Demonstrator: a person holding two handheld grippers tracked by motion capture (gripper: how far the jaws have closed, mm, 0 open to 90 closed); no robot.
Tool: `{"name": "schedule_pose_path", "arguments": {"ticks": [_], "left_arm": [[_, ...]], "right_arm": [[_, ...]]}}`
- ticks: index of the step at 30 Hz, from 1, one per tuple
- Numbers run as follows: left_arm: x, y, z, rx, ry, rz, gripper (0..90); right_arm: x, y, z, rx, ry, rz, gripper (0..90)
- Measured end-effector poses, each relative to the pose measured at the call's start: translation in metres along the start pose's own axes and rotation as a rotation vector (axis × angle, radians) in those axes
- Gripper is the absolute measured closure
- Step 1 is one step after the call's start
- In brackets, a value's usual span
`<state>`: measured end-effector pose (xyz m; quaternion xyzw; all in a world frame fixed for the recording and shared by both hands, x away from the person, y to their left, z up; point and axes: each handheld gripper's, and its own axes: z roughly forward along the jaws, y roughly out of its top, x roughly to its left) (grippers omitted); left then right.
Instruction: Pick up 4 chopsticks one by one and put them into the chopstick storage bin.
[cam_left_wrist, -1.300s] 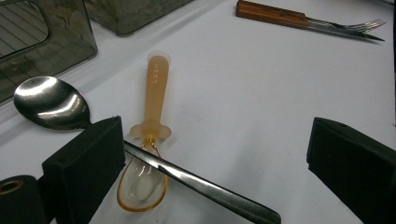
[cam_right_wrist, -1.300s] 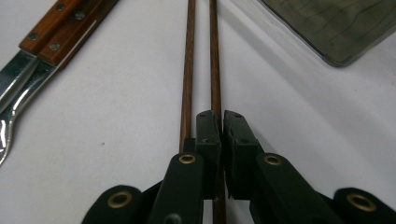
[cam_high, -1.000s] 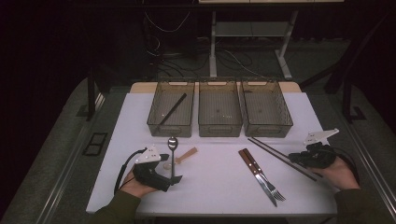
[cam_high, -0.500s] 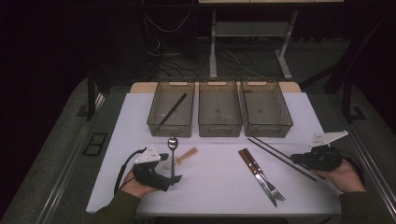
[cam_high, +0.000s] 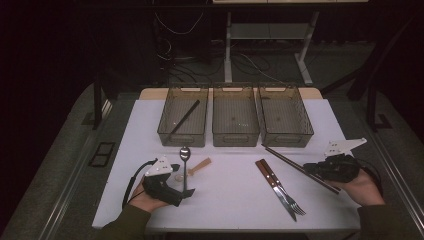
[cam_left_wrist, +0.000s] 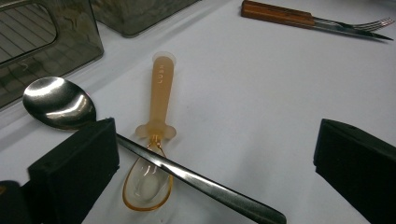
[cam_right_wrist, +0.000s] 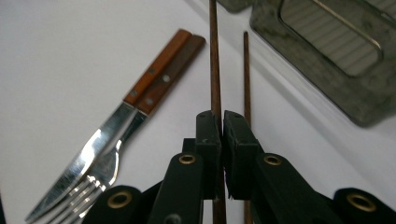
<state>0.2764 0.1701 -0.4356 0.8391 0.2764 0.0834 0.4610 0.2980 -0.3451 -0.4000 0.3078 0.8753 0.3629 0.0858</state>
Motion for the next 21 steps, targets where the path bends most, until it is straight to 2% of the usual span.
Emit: {"name": "schedule_pose_path", "arguments": {"ticks": [9, 14, 21], "left_arm": [[0.000, 0.000, 0.001, 0.008, -0.001, 0.002, 0.0], [0.000, 0.000, 0.001, 0.005, -0.002, 0.003, 0.0], [0.000, 0.000, 0.001, 0.001, -0.006, 0.010, 0.0]], "right_arm": [[0.009, 0.017, 0.004, -0.030, 0.014, -0.013, 85.3], [0.011, 0.026, 0.005, -0.054, 0.031, -0.005, 85.3], [0.017, 0.046, 0.013, -0.063, 0.024, -0.014, 85.3]]}}
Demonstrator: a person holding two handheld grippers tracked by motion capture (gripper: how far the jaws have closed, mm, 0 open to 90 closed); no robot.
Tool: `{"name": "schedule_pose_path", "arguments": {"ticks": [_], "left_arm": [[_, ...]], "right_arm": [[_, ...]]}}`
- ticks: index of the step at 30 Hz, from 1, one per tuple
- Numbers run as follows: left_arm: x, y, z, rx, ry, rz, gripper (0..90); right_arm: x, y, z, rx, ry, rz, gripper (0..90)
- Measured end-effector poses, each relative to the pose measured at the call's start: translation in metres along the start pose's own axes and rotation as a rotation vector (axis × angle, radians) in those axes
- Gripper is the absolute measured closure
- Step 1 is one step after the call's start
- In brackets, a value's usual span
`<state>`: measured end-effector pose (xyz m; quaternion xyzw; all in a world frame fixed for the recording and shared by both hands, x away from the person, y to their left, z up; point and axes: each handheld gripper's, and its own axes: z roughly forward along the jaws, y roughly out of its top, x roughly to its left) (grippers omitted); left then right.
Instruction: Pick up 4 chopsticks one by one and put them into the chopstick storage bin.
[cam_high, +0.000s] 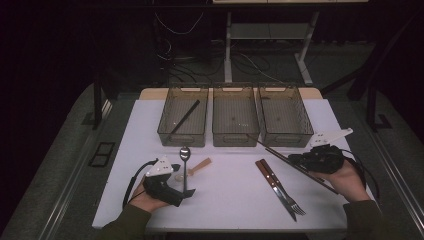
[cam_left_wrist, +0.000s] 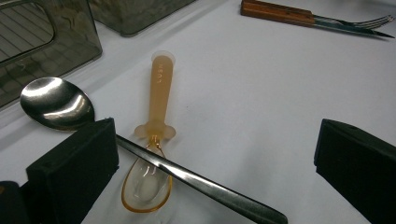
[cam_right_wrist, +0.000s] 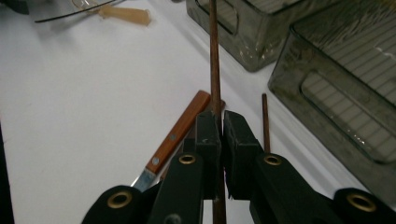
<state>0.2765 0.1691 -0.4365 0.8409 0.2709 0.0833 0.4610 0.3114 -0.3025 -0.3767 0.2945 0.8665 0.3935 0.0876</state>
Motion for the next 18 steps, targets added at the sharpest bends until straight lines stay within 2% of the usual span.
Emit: {"name": "schedule_pose_path", "arguments": {"ticks": [18], "left_arm": [[-0.001, 0.001, 0.000, -0.007, -0.003, 0.018, 0.0]], "right_arm": [[0.009, 0.040, 0.029, 0.002, -0.008, -0.008, 85.3]]}}
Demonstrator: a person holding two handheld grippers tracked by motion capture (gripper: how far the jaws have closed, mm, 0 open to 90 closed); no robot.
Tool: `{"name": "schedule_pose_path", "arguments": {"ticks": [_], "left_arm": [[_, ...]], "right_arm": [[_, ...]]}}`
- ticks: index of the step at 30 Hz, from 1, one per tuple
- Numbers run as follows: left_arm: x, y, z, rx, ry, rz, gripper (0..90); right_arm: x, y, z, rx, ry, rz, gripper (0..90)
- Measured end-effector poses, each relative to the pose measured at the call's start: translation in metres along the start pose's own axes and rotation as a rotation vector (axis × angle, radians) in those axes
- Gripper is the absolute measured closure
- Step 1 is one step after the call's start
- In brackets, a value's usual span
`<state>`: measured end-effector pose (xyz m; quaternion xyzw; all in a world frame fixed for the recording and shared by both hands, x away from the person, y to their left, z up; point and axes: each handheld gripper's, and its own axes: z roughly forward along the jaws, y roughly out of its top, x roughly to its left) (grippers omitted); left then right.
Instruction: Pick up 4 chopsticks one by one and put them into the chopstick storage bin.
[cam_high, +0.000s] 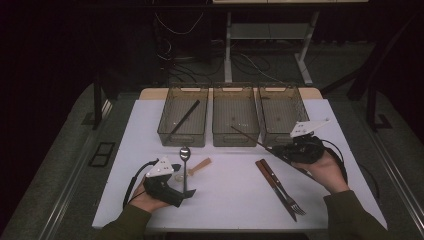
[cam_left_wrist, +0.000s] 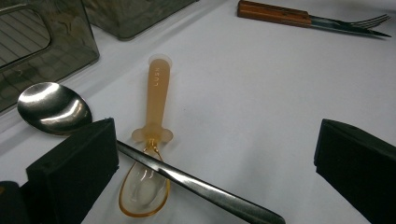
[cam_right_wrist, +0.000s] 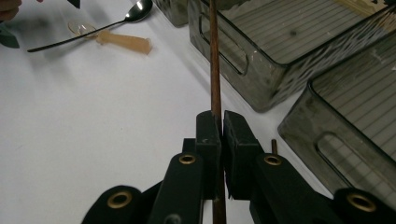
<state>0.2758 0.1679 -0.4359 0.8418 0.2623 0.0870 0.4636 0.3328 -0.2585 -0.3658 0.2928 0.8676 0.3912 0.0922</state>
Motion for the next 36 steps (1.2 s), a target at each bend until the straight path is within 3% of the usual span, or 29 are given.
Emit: {"name": "schedule_pose_path", "arguments": {"ticks": [18, 36], "left_arm": [[-0.003, 0.001, -0.001, -0.007, 0.007, 0.016, 0.0], [-0.004, 0.001, -0.001, -0.018, 0.004, 0.008, 0.0]], "right_arm": [[0.001, 0.049, 0.024, 0.020, -0.026, 0.036, 85.3], [0.006, 0.097, 0.062, 0.041, -0.034, 0.060, 85.3]]}}
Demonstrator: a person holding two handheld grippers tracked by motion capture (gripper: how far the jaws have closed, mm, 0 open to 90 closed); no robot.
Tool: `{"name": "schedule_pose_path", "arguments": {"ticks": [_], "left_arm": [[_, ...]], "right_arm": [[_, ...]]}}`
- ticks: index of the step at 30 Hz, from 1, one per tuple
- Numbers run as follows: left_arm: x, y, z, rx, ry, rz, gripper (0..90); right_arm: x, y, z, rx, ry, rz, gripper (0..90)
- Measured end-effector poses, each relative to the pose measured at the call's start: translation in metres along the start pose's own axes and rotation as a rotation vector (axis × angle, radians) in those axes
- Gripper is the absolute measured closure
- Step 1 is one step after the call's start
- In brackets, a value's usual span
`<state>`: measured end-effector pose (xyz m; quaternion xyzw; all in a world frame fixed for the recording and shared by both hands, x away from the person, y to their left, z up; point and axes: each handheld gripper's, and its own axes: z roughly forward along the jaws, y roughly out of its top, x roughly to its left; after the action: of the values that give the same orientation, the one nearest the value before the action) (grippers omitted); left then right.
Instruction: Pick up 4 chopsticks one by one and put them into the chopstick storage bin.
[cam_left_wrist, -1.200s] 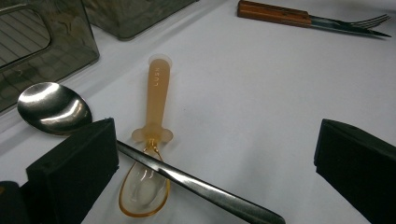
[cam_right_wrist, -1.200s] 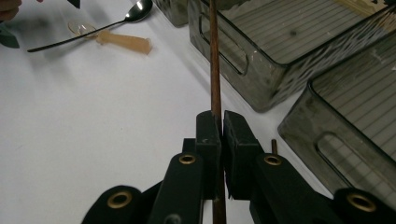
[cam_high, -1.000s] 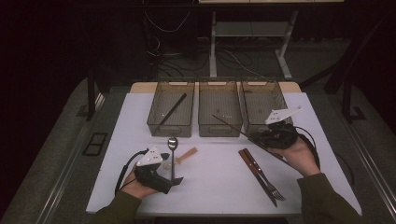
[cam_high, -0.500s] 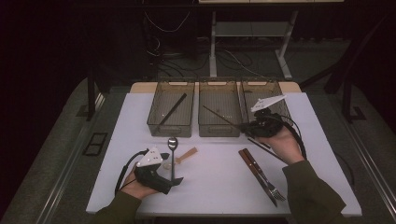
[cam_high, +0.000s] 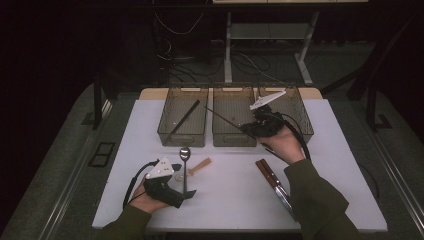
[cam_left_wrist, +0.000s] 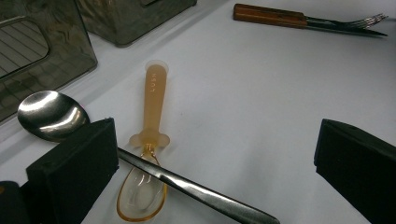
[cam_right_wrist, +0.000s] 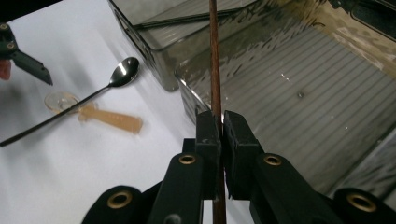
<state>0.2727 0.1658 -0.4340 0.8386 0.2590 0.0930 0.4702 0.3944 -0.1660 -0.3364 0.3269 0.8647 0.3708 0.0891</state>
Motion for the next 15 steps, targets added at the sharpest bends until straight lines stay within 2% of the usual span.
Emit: {"name": "schedule_pose_path", "arguments": {"ticks": [15], "left_arm": [[-0.001, 0.000, 0.001, -0.008, -0.009, 0.001, 0.0]], "right_arm": [[0.011, 0.047, 0.036, 0.025, -0.007, -0.004, 85.3]]}}
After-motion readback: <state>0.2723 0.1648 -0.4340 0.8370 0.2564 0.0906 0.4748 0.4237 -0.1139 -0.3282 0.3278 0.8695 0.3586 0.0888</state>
